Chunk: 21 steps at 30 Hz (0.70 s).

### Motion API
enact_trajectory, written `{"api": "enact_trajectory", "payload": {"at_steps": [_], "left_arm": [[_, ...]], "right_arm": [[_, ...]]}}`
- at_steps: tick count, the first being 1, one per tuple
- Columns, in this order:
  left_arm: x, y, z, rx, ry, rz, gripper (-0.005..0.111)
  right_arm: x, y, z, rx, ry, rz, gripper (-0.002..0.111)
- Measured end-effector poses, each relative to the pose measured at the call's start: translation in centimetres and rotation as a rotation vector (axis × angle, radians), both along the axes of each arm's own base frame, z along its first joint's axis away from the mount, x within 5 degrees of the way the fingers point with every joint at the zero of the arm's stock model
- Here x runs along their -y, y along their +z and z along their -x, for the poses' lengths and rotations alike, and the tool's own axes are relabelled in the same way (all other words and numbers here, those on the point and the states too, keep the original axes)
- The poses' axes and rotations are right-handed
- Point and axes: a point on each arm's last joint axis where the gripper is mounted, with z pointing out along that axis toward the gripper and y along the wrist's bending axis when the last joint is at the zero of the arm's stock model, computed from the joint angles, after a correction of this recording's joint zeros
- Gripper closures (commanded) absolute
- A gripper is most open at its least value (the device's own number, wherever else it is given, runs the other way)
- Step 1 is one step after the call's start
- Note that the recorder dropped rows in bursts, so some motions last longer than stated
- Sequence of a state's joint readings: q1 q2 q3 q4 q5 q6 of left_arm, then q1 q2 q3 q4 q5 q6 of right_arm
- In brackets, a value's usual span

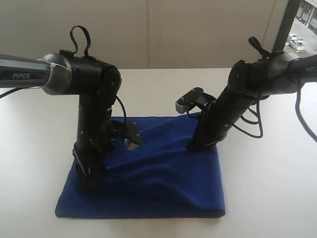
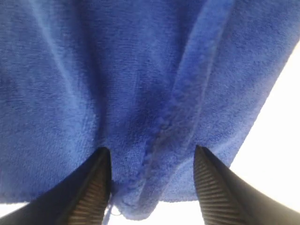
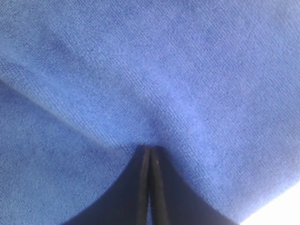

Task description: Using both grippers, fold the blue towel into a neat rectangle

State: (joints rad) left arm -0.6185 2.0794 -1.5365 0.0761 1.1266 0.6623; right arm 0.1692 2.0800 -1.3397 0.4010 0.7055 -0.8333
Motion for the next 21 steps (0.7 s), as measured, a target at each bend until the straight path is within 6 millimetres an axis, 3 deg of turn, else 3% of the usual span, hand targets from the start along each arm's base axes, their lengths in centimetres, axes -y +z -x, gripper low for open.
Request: {"api": "enact_trajectory", "payload": {"at_steps": [6, 11, 14, 18, 21], "left_arm": [[0.2, 4.3, -0.3, 0.115, 0.025, 0.068, 0.049], [-0.1, 6.3, -0.2, 0.156, 0.068, 0.108, 0.049], [0.3, 6.2, -0.5, 0.140, 0.132, 0.200, 0.049], [1.2, 4.6, -1.2, 0.135, 0.166, 0.250, 0.052], [1.5, 2.7, -1.6, 0.108, 0.178, 0.239, 0.063]], "right_arm": [[0.0, 0.0, 0.0, 0.000, 0.000, 0.000, 0.108], [0.0, 0.0, 0.0, 0.000, -0.001, -0.001, 0.108], [0.0, 0.0, 0.0, -0.001, -0.003, -0.002, 0.108], [0.0, 0.0, 0.0, -0.001, -0.003, -0.002, 0.108], [0.0, 0.0, 0.0, -0.001, -0.003, -0.002, 0.108]]}}
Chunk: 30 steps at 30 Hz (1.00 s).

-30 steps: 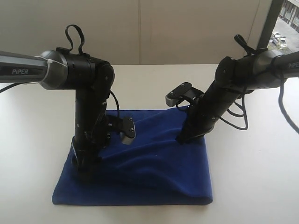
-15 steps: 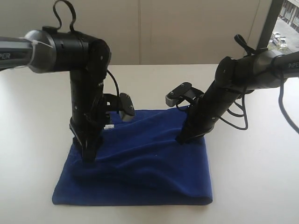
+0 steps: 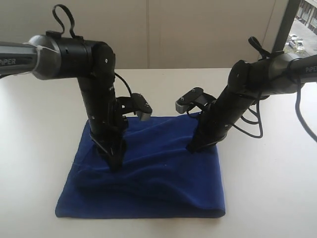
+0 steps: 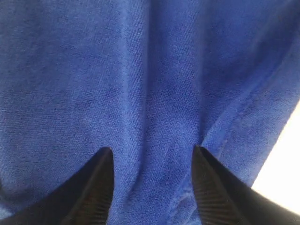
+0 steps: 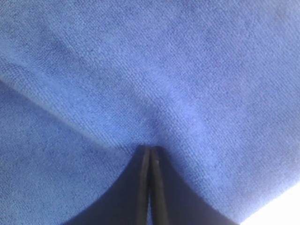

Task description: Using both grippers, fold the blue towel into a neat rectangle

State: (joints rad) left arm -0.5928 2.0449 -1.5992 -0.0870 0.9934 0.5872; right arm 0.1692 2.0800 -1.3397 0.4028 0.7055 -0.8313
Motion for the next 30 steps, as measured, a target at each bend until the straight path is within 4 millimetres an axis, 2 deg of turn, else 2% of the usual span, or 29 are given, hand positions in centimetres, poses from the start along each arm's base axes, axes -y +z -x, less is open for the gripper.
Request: {"api": "enact_trajectory", "payload": {"at_steps": [5, 6, 18, 26, 30], "left_arm": [[0.0, -1.8, -0.1, -0.044, -0.007, -0.041, 0.105], [0.0, -1.8, -0.2, -0.043, -0.008, -0.043, 0.106], [-0.4, -1.7, 0.2, -0.078, -0.016, -0.078, 0.107], [-0.7, 0.3, 0.7, -0.062, -0.009, -0.067, 0.107], [-1.1, -0.8, 1.2, -0.077, -0.001, -0.083, 0.107]], "right_arm": [[0.0, 0.0, 0.0, 0.002, -0.001, 0.000, 0.108], [0.0, 0.0, 0.0, 0.002, -0.001, 0.000, 0.108], [0.0, 0.0, 0.0, 0.002, -0.001, 0.000, 0.108], [0.0, 0.0, -0.1, 0.007, -0.002, 0.001, 0.108], [0.0, 0.0, -0.1, 0.009, -0.003, 0.001, 0.108]]}}
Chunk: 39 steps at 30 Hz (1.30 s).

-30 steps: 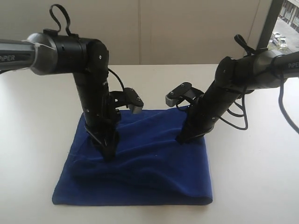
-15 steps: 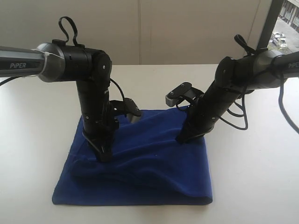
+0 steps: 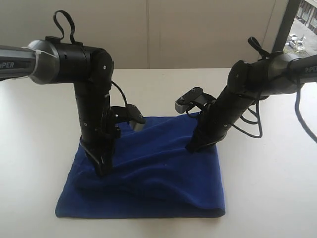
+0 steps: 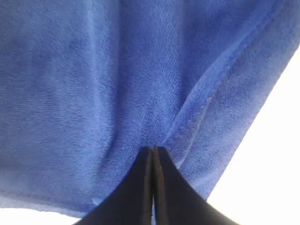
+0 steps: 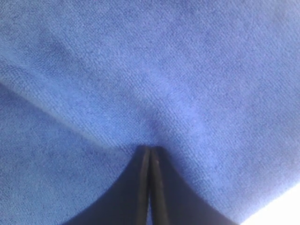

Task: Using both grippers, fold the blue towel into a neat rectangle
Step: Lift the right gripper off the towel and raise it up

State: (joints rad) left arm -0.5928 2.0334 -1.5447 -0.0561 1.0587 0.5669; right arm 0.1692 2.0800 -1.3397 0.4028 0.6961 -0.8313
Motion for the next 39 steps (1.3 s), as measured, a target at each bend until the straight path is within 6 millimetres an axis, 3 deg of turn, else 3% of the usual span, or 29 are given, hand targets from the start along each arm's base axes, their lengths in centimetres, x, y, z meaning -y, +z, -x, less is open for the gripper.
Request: {"api": "enact_trajectory", "payload": {"at_steps": [9, 20, 27, 30, 37, 39], "left_arm": [[-1.3, -3.1, 1.7, -0.054, 0.020, -0.052, 0.107], [-2.8, -0.2, 3.9, 0.014, 0.071, -0.018, 0.107], [-3.1, -0.6, 4.1, 0.130, 0.077, 0.046, 0.107], [-2.8, -0.6, 3.6, 0.185, 0.071, 0.081, 0.107], [-2.8, -0.5, 3.1, 0.242, -0.045, 0.082, 0.107], [-2.9, -0.6, 3.2, 0.233, -0.063, 0.077, 0.104]], "right_arm": [[0.0, 0.0, 0.0, 0.000, 0.000, 0.000, 0.108], [0.0, 0.0, 0.0, 0.000, -0.001, -0.002, 0.108], [0.0, 0.1, 0.0, 0.001, -0.003, -0.005, 0.108], [0.0, 0.9, 0.0, 0.022, -0.003, -0.008, 0.108], [0.3, 5.7, 0.1, 0.162, -0.054, -0.012, 0.108], [0.7, 6.0, -0.1, 0.179, -0.084, 0.027, 0.108]]}}
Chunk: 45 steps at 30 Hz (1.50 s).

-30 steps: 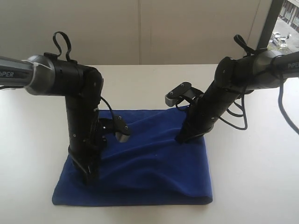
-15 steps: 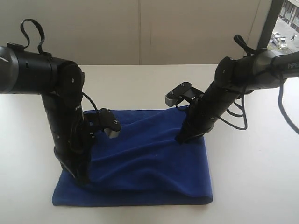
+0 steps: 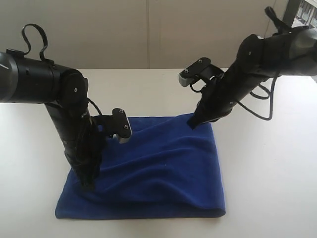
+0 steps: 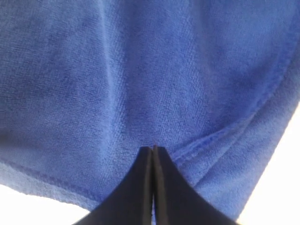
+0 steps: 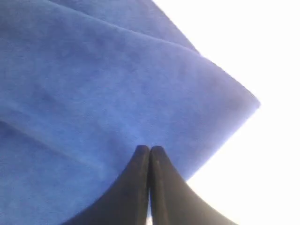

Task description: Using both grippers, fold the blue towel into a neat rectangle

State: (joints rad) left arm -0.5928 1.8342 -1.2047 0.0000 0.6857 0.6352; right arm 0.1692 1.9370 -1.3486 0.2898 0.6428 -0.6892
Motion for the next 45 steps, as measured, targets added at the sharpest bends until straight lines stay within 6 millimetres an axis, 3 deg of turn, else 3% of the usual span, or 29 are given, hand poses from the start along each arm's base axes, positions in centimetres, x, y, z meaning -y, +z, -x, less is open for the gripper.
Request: {"api": "enact_trajectory", "payload": {"at_steps": [8, 11, 14, 17, 24, 45], "left_arm": [[-0.2, 0.0, 0.1, -0.011, -0.027, -0.020, 0.066], [-0.4, 0.0, 0.1, -0.002, -0.049, -0.042, 0.058], [-0.6, 0.0, -0.1, 0.014, -0.071, -0.070, 0.058], [-0.7, 0.0, -0.1, 0.021, -0.088, -0.081, 0.058], [-0.7, 0.0, -0.2, 0.030, -0.168, -0.092, 0.058], [-0.2, -0.3, 0.2, -0.006, -0.233, -0.042, 0.058]], "right_arm": [[0.6, 1.8, -3.8, -0.057, -0.125, 0.099, 0.108], [0.3, 2.5, -5.7, -0.058, -0.128, 0.101, 0.108], [0.0, 2.0, -7.2, -0.097, -0.126, 0.108, 0.108], [-0.2, 0.2, -8.1, -0.153, -0.125, 0.121, 0.108], [-0.3, -3.3, -8.6, -0.240, -0.120, 0.141, 0.108], [-0.4, -3.4, -8.5, -0.256, -0.123, 0.121, 0.108]]}}
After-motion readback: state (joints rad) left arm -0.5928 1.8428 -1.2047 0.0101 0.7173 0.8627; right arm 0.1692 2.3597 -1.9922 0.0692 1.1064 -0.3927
